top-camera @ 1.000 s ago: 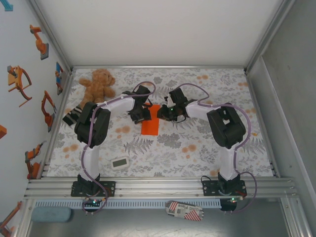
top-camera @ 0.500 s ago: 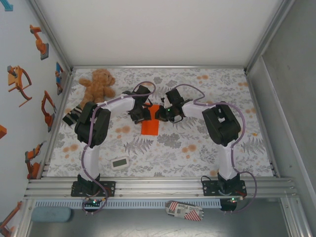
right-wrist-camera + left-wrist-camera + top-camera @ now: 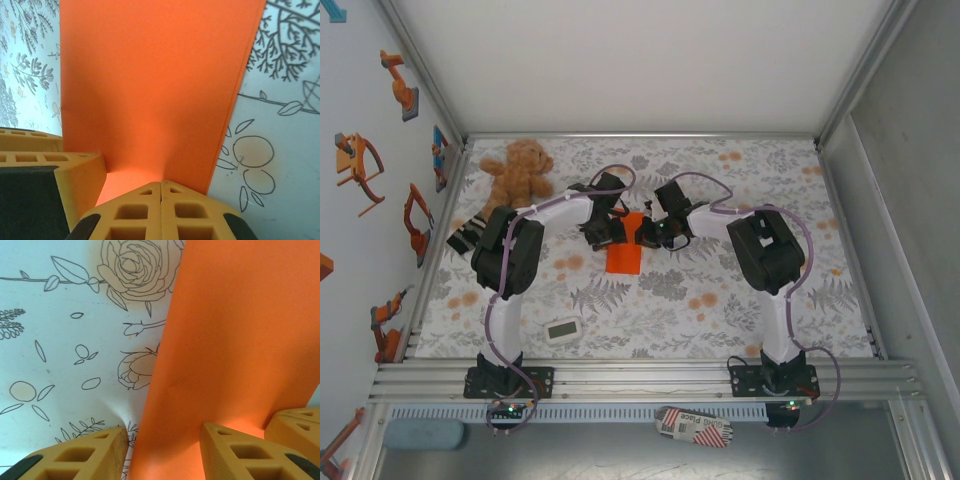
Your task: Fold a paper plane with a square sheet of paper (pick it up from the middle)
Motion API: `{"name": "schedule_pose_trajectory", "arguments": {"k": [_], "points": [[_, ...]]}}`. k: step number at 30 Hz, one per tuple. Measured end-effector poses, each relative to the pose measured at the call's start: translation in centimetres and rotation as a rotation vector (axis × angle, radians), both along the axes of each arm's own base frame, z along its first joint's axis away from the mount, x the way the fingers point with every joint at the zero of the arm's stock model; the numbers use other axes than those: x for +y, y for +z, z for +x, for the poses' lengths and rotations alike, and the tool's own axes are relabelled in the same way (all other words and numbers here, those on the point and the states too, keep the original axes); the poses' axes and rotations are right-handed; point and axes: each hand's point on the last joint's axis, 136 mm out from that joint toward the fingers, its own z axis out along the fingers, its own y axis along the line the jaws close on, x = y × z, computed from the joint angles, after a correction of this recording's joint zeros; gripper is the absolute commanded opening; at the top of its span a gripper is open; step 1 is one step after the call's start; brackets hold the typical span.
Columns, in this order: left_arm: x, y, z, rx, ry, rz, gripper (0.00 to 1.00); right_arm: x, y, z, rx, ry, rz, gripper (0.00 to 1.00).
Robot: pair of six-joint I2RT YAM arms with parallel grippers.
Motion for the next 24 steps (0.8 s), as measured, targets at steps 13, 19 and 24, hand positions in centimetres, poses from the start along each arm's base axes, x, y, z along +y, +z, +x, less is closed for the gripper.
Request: {"name": "schedule_pose_trajectory", "arguments": {"k": [13, 19, 24], "points": [[1.3, 9.0, 4.2, -0.227, 0.086, -0.236, 0.32, -0.4, -0.1, 0.0, -0.017, 0.092, -0.080, 0.01], [-2.8, 7.1, 3.2, -0.142, 0.030, -0.405, 0.18, -0.4, -0.1, 0.0, -0.014, 0.106, -0.089, 0.01], [-3.9, 4.7, 1.9, -0.061, 0.014, -0.420, 0.14, -0.4, -0.1, 0.0, -0.016, 0.111, -0.091, 0.01]]}}
